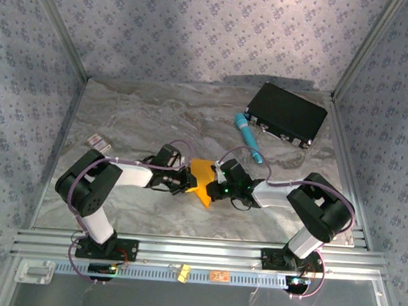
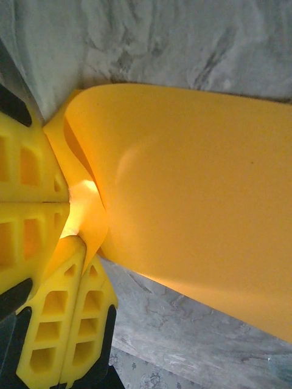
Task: Fold a paper plane with a square sheet of paper (pick it up from the middle)
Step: Third fold the triangle at the center of the table.
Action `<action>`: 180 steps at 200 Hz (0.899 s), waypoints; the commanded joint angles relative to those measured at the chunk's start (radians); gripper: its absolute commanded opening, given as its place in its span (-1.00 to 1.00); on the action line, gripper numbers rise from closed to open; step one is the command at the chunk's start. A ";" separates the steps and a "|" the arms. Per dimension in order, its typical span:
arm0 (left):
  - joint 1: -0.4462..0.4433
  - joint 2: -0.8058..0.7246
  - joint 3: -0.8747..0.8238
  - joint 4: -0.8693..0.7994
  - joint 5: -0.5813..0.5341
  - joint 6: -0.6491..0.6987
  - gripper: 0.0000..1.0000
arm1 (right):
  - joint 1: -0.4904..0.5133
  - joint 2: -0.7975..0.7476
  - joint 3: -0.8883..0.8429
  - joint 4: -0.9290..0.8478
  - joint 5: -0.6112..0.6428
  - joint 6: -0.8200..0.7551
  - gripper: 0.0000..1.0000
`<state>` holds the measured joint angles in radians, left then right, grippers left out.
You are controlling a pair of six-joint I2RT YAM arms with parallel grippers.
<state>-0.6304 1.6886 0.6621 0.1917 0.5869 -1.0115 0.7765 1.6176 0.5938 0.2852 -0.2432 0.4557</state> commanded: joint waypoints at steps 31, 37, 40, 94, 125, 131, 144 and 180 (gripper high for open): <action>-0.007 -0.075 0.025 0.002 0.007 0.019 -0.80 | -0.008 0.027 -0.019 -0.087 0.030 -0.012 -0.90; -0.009 -0.071 0.025 0.007 0.011 0.019 -0.80 | -0.009 0.025 -0.020 -0.087 0.031 -0.012 -0.90; -0.009 -0.069 0.025 0.008 0.012 0.019 -0.80 | -0.008 0.026 -0.020 -0.089 0.031 -0.012 -0.90; -0.014 0.000 0.030 0.047 0.043 0.011 -0.79 | -0.008 0.024 -0.022 -0.088 0.032 -0.012 -0.90; -0.013 0.032 0.026 -0.013 0.007 0.040 -0.81 | -0.010 0.021 -0.025 -0.086 0.033 -0.011 -0.90; -0.014 0.035 0.023 -0.021 0.000 0.045 -0.81 | -0.008 0.021 -0.026 -0.085 0.033 -0.011 -0.90; -0.015 0.044 0.013 -0.037 -0.011 0.057 -0.81 | -0.009 0.019 -0.029 -0.082 0.033 -0.010 -0.90; -0.014 0.068 -0.001 -0.061 -0.022 0.080 -0.85 | -0.008 0.015 -0.027 -0.075 0.023 -0.006 -0.87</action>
<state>-0.6380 1.7184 0.6716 0.2016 0.5983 -0.9703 0.7761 1.6176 0.5934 0.2859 -0.2428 0.4557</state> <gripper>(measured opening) 0.084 0.060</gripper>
